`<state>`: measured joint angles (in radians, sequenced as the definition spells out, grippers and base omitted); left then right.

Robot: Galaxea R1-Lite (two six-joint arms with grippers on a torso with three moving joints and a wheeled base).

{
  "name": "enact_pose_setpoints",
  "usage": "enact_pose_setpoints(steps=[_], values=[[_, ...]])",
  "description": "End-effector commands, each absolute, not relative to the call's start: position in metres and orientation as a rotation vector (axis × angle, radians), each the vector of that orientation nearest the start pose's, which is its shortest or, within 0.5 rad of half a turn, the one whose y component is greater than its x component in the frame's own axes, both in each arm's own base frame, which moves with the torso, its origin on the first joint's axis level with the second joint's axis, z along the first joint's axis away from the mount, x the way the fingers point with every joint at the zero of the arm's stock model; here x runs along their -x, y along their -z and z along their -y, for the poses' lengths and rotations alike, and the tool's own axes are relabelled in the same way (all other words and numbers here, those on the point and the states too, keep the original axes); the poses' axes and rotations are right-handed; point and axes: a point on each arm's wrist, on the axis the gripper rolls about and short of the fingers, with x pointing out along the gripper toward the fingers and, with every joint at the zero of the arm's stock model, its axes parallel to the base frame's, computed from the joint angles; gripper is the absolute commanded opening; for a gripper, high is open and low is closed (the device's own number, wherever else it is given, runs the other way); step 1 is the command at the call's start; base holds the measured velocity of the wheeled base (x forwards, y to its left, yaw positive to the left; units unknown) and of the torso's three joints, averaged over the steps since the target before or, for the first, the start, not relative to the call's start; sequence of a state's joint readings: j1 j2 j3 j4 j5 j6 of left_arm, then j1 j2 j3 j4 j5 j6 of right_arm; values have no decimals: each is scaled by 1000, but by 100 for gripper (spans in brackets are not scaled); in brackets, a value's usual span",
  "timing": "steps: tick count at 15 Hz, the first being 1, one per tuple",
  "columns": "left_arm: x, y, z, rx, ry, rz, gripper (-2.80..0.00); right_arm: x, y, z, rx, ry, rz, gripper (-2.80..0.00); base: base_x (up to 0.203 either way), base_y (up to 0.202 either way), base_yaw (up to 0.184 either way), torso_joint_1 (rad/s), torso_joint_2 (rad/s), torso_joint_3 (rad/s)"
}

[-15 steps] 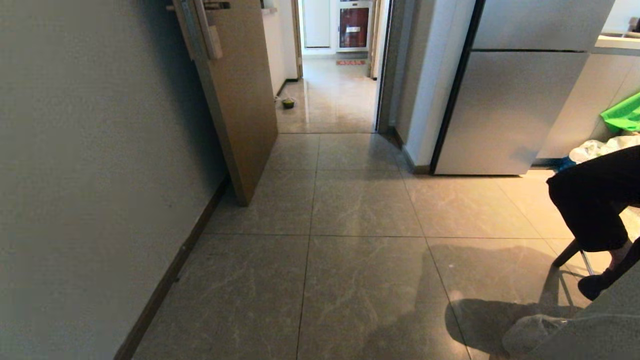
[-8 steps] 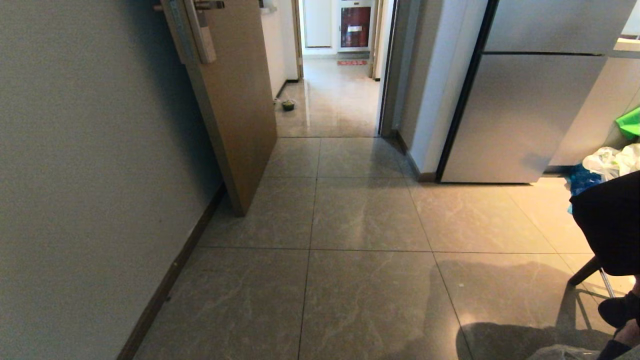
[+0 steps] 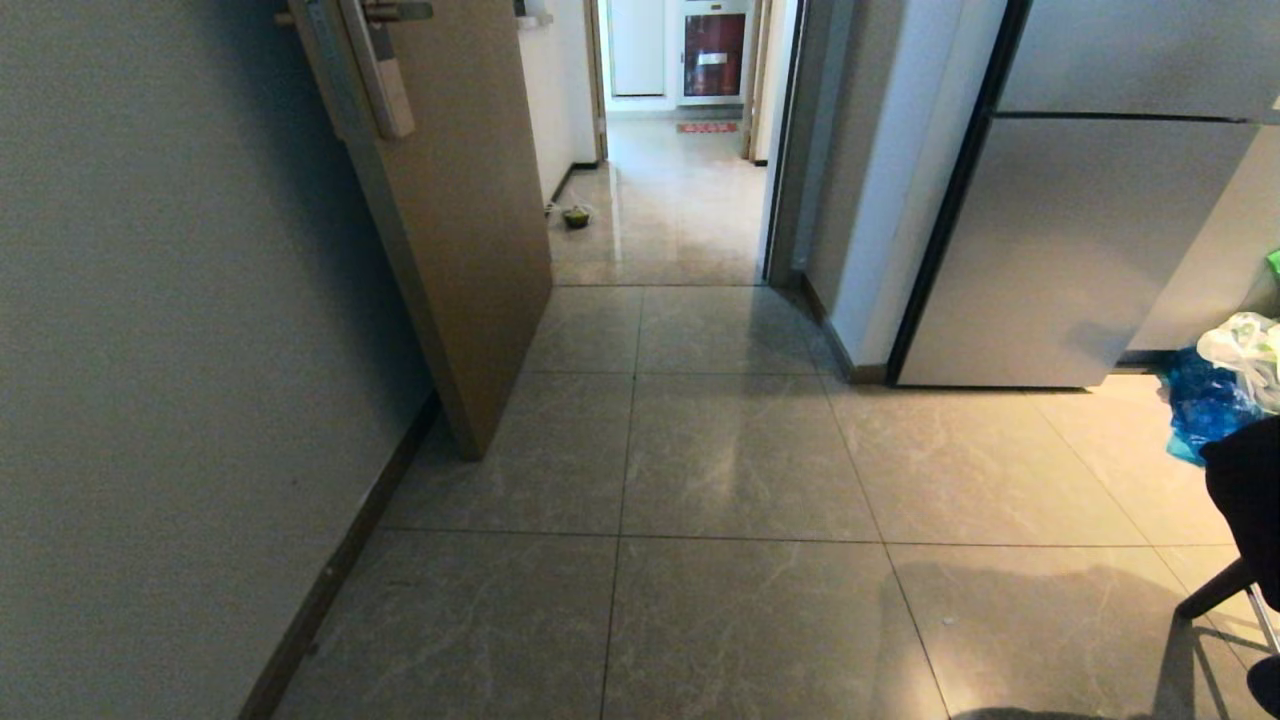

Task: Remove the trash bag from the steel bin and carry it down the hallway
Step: Put the trash bag at the door

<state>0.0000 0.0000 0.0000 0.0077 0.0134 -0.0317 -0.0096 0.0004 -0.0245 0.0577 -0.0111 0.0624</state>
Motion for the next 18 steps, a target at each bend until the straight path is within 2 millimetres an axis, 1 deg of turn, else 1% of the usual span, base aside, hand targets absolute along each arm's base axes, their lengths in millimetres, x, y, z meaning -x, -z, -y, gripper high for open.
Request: enact_pose_setpoints(steps=[1, 18], values=[[23, -75, 0, 34, -15, -9, -280, 25, -76, 0, -63, 21, -32, -280, 193, 0, 0, 2, -2, -2], [23, -75, 0, 35, -14, -9, -280, 25, -76, 0, -63, 21, -32, -280, 193, 0, 1, 2, 3, 1]])
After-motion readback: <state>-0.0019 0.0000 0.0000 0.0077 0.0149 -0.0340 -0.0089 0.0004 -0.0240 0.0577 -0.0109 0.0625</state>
